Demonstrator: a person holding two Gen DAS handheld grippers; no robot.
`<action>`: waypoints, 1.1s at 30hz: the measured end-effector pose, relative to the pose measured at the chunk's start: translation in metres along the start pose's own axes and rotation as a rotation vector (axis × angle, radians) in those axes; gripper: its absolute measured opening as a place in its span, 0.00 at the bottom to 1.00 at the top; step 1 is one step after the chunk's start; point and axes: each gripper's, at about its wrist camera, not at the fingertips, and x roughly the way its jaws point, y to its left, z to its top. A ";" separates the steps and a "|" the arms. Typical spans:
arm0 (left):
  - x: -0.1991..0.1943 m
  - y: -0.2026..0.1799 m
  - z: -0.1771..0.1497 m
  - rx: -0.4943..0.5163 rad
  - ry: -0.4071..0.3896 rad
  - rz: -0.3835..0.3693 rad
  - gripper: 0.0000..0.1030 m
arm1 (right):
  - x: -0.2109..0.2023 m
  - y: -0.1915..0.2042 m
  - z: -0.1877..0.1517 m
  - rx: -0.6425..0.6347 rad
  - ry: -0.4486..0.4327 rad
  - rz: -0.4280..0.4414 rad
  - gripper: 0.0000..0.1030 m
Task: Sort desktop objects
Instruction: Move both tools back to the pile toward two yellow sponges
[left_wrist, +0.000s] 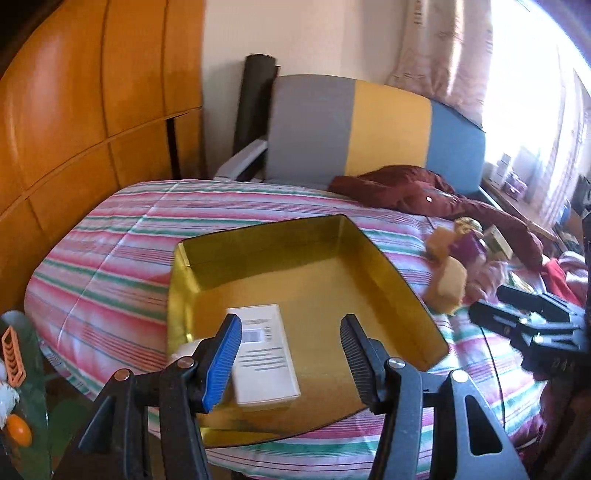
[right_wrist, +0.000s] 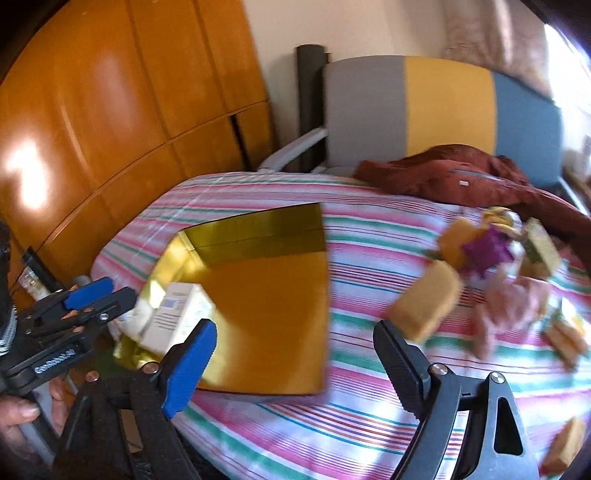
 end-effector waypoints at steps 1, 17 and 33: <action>0.001 -0.006 0.000 0.013 0.004 -0.010 0.55 | -0.004 -0.010 -0.001 0.012 -0.001 -0.023 0.87; 0.012 -0.071 0.002 0.136 0.041 -0.154 0.55 | -0.091 -0.195 -0.033 0.364 -0.020 -0.401 0.93; 0.031 -0.113 0.008 0.203 0.089 -0.216 0.55 | -0.069 -0.296 -0.089 0.597 0.150 -0.563 0.96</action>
